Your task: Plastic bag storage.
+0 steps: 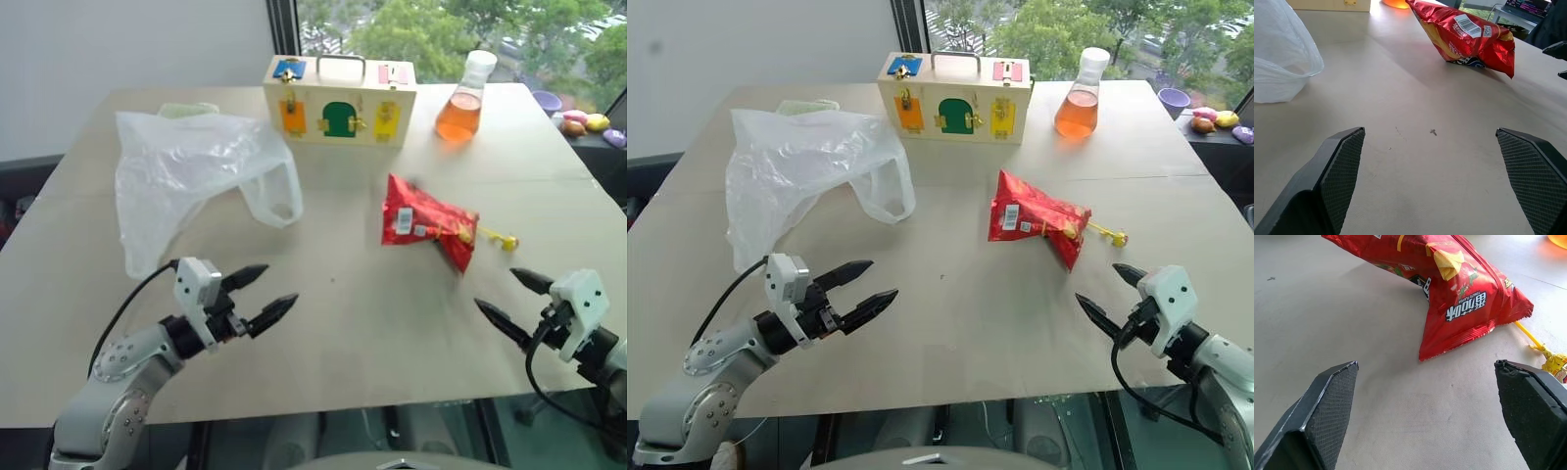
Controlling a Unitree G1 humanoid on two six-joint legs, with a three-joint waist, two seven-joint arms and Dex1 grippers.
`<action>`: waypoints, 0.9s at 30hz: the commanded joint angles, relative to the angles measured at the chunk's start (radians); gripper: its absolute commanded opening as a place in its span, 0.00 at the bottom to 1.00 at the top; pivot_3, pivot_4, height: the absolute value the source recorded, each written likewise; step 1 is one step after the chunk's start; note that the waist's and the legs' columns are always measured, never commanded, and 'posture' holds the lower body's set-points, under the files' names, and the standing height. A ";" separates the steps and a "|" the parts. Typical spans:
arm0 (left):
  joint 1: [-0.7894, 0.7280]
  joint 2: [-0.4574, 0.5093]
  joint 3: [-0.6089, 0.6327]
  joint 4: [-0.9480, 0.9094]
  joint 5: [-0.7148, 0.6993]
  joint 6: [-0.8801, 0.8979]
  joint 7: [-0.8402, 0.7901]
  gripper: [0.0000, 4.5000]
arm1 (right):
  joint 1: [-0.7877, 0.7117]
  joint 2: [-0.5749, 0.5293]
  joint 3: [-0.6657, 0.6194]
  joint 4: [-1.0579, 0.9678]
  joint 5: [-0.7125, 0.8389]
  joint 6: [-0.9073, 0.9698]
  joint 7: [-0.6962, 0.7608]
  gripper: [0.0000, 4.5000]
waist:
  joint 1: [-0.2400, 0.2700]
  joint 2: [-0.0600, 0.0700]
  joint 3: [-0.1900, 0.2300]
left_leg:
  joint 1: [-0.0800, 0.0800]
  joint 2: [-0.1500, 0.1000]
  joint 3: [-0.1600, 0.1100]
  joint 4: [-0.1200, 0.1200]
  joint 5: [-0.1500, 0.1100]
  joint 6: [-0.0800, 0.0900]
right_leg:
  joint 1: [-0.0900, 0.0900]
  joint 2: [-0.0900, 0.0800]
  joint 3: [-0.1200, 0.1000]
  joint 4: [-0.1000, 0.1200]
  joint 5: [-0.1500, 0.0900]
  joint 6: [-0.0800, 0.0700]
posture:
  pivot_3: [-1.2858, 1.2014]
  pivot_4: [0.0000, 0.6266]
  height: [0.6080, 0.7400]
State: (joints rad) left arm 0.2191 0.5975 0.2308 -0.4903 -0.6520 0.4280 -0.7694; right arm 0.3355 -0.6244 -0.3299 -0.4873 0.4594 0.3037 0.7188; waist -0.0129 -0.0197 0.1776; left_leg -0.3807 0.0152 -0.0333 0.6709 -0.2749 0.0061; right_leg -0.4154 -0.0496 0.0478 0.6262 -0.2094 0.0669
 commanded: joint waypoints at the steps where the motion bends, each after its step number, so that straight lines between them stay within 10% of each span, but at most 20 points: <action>1: -0.060 -0.017 0.029 -0.025 0.003 -0.009 0.065 0.99 | -0.002 -0.002 -0.030 -0.037 0.039 -0.045 0.042 1.00 | 0.000 0.000 0.000 | 0.000 0.000 0.000 0.000 0.000 0.000 | 0.000 0.000 0.000 0.000 0.000 0.000 | 0.52 0.24 1.00; 8: -0.297 -0.020 0.051 0.064 0.143 0.041 0.309 0.99 | -0.068 0.020 0.058 -0.228 0.173 -0.067 0.108 1.00 | -0.003 0.001 -0.001 | 0.001 0.000 -0.002 0.001 0.000 0.000 | 0.002 0.001 -0.001 0.002 0.000 0.000 | 0.52 0.24 1.00; 17: -0.463 0.183 -0.078 0.288 0.464 -0.094 0.272 0.99 | -0.156 0.004 0.143 -0.346 0.203 -0.048 0.082 1.00 | 0.006 0.000 0.000 | 0.000 -0.001 -0.002 0.001 0.000 0.000 | 0.001 0.000 -0.001 0.000 0.000 0.000 | 0.52 0.24 1.00; 27: -0.657 0.203 -0.200 0.568 0.670 -0.245 0.269 0.99 | -0.276 0.061 0.192 -0.394 0.283 -0.052 0.011 1.00 | 0.000 -0.001 0.000 | 0.000 -0.002 -0.002 0.000 0.000 0.000 | 0.001 0.000 -0.001 0.000 0.004 0.000 | 0.52 0.24 1.00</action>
State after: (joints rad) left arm -0.4020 0.7920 0.0266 0.0576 -0.0155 0.2268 -0.5126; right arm 0.0805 -0.5702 -0.1420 -0.8384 0.7111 0.2591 0.7516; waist -0.0132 -0.0208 0.1781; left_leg -0.3811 0.0134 -0.0356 0.6710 -0.2747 0.0060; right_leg -0.4146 -0.0498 0.0464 0.6266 -0.2049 0.0669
